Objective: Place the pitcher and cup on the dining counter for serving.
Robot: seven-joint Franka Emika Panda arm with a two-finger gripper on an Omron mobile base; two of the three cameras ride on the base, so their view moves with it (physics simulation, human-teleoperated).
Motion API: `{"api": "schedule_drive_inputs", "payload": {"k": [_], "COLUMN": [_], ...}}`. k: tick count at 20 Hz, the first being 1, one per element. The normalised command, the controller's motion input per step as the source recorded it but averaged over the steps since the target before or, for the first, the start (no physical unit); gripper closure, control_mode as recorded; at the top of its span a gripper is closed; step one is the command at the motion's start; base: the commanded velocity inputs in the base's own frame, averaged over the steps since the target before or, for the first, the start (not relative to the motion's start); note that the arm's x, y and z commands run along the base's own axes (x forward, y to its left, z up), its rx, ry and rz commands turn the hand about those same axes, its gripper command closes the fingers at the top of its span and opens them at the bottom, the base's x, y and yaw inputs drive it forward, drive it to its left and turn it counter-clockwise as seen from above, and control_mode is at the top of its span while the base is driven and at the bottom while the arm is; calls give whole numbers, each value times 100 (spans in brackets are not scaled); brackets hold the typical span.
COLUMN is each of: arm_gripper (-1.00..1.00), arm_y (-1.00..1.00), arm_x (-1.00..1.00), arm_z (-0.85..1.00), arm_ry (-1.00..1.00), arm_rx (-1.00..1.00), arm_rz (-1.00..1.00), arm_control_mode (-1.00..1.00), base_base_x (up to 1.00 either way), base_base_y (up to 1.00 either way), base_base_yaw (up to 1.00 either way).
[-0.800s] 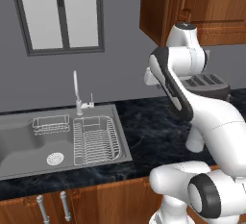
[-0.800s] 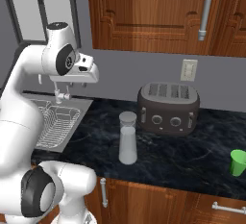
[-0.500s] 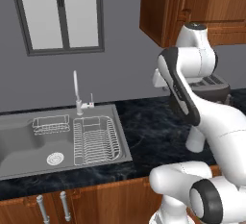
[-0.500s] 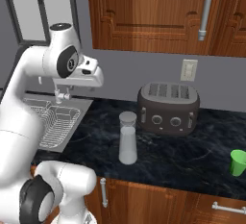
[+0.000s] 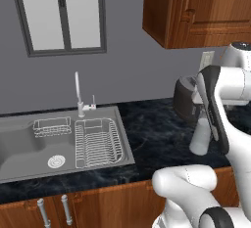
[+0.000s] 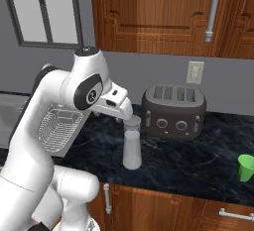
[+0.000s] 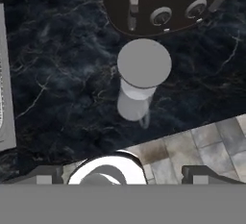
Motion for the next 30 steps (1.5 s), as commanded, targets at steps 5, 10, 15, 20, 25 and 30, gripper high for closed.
{"api": "schedule_drive_inputs", "payload": {"k": [5,10,15,20,25,30], "arm_gripper": [-100,-100,-100,-100,-100,-100], "arm_y": [-43,-23,-18,-13,0,-1], "arm_x": [3,15,14,24,34,40], "arm_z": [-65,-65,-38,-21,-33,-27], "arm_ry": [0,0,0,0,0,2], "arm_rx": [6,5,0,0,0,0], "arm_rz": [-11,-2,0,0,2,5], "arm_control_mode": [-100,-100,-100,-100,-100,-100], "base_base_x": [0,0,0,0,0,0], "base_base_y": [0,0,0,0,0,0], "base_base_yaw": [0,0,0,0,0,0]}}
